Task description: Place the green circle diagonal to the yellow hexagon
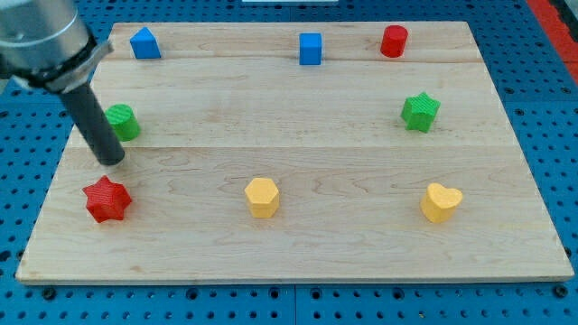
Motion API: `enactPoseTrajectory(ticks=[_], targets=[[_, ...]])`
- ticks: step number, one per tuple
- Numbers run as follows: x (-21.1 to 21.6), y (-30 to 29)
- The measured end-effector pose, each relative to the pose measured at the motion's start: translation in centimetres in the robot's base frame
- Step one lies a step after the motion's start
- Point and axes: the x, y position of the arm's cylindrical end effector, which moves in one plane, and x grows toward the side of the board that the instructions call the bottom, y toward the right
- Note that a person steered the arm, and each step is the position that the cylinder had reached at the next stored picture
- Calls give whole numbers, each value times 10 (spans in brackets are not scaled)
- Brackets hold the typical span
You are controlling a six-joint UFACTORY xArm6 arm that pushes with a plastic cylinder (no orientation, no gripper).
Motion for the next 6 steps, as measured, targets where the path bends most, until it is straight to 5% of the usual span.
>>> enactPoseTrajectory(ticks=[1,2,5,6], targets=[[-4,-48],[-50,-29],[-58,64],[-125,40]])
